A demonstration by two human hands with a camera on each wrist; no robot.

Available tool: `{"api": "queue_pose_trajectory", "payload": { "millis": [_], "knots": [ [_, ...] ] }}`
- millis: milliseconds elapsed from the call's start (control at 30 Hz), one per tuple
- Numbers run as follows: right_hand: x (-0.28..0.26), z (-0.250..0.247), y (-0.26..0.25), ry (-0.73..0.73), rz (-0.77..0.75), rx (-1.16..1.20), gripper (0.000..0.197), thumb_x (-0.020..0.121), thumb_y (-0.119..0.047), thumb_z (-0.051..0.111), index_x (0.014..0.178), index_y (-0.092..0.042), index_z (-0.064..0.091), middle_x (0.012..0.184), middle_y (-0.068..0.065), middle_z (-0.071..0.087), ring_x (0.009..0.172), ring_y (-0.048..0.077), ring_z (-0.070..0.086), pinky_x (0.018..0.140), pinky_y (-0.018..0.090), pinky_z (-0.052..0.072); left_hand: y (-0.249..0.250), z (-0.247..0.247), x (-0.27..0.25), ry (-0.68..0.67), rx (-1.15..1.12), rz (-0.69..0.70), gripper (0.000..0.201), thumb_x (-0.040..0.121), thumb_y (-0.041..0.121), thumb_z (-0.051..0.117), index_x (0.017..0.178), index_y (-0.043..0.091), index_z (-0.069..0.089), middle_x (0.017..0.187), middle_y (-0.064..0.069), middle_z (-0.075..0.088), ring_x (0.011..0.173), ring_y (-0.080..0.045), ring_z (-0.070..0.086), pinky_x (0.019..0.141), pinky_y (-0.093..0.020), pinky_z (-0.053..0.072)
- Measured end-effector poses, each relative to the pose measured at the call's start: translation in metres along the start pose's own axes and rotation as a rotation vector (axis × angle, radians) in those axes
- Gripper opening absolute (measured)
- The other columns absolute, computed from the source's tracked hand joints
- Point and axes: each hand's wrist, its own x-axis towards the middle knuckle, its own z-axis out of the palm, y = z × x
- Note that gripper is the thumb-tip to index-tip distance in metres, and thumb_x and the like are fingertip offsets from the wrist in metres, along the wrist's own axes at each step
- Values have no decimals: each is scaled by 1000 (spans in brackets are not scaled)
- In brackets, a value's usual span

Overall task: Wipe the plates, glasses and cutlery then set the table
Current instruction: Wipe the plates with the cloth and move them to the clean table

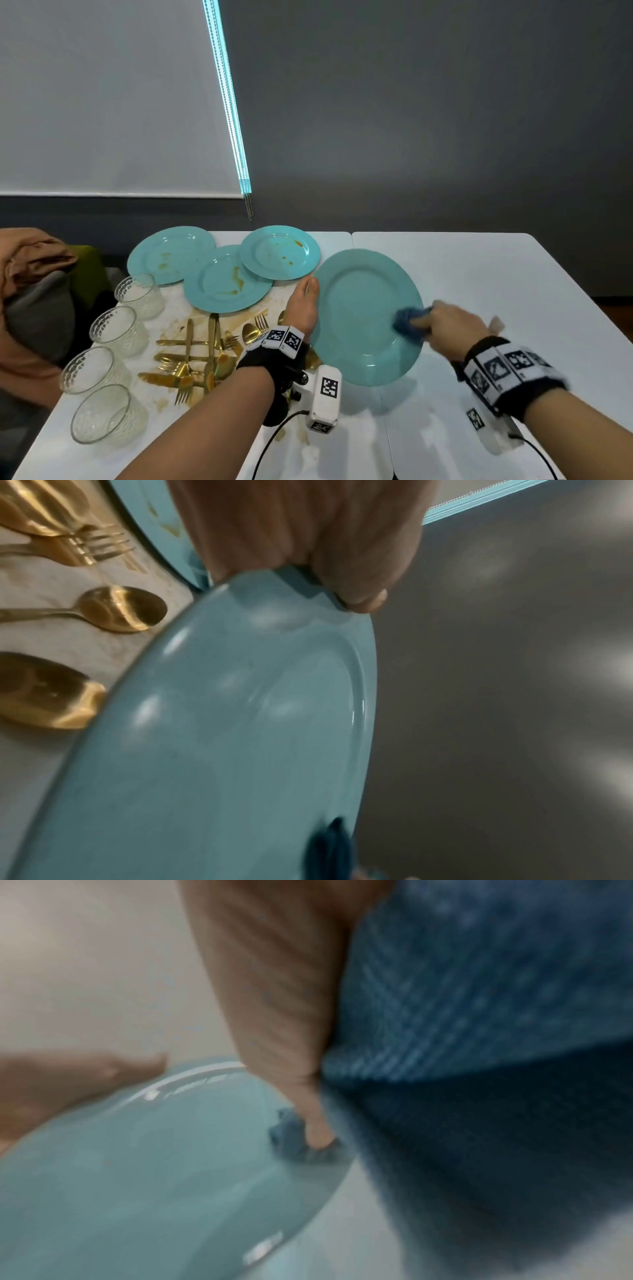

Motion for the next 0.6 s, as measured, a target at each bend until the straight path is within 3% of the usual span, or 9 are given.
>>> {"api": "queue_pose_trajectory", "payload": {
  "millis": [100, 200, 233, 300, 367, 433, 500, 533, 600],
  "knots": [
    [20, -18, -7, 271, 134, 268, 34, 89, -41, 48, 120, -29, 57, 91, -3, 35, 103, 29, 53, 88, 33, 39, 14, 9, -15, -55, -13, -5, 29, 90, 54, 41, 98, 34, 59, 112, -2, 64, 107, -25, 60, 98, -48, 47],
    [28, -16, -35, 347, 71, 434, 38, 93, -39, 45, 128, -27, 52, 89, -5, 34, 96, 24, 49, 83, 19, 30, 23, 25, -27, -132, 78, 67, 22, 102, 32, 32, 101, 22, 52, 103, -2, 60, 97, -20, 58, 88, -33, 46],
    [27, -12, -45, 321, -21, 400, 37, 93, -36, 48, 129, -29, 51, 93, -3, 37, 95, 23, 50, 76, 19, 29, 23, 28, -29, -148, 101, 88, 23, 102, 31, 31, 102, 19, 51, 102, -4, 60, 96, -21, 58, 87, -32, 47],
    [27, -3, -53, 255, -138, 262, 39, 90, -35, 49, 129, -43, 47, 102, 0, 44, 99, 26, 53, 79, 26, 37, 19, 27, -30, -158, 119, 108, 23, 102, 30, 31, 102, 19, 51, 97, -2, 61, 94, -19, 60, 87, -25, 48],
    [31, -5, -43, 245, -32, 223, 42, 85, -36, 44, 122, -56, 42, 98, -4, 42, 100, 27, 54, 90, 45, 43, 13, 21, -29, -156, 87, 82, 23, 102, 33, 32, 99, 24, 53, 97, 3, 62, 95, -17, 61, 89, -25, 49],
    [36, -9, -26, 302, 175, 339, 37, 82, -40, 40, 117, -52, 45, 89, -6, 35, 101, 33, 54, 94, 59, 39, 12, 18, -29, -180, 40, 26, 24, 102, 36, 32, 98, 28, 54, 104, 2, 64, 100, -19, 62, 93, -37, 50],
    [32, -7, -30, 347, 170, 356, 34, 88, -35, 43, 121, -45, 49, 90, -2, 36, 103, 34, 52, 97, 55, 39, 16, 19, -31, -187, 57, 44, 23, 102, 33, 31, 103, 26, 53, 101, 5, 63, 95, -11, 61, 85, -28, 51],
    [29, -6, -39, 323, 106, 355, 37, 91, -33, 45, 126, -44, 49, 97, 1, 41, 107, 33, 51, 98, 47, 40, 18, 21, -33, -191, 79, 62, 23, 103, 31, 31, 106, 24, 52, 100, 6, 62, 92, -9, 60, 81, -22, 50],
    [16, -6, -61, 232, -125, 330, 41, 93, -31, 47, 132, -44, 46, 115, 4, 48, 113, 28, 49, 93, 33, 40, 18, 23, -32, -196, 103, 91, 22, 103, 29, 31, 109, 22, 51, 104, 1, 61, 97, -15, 59, 85, -25, 49]
  ]
}}
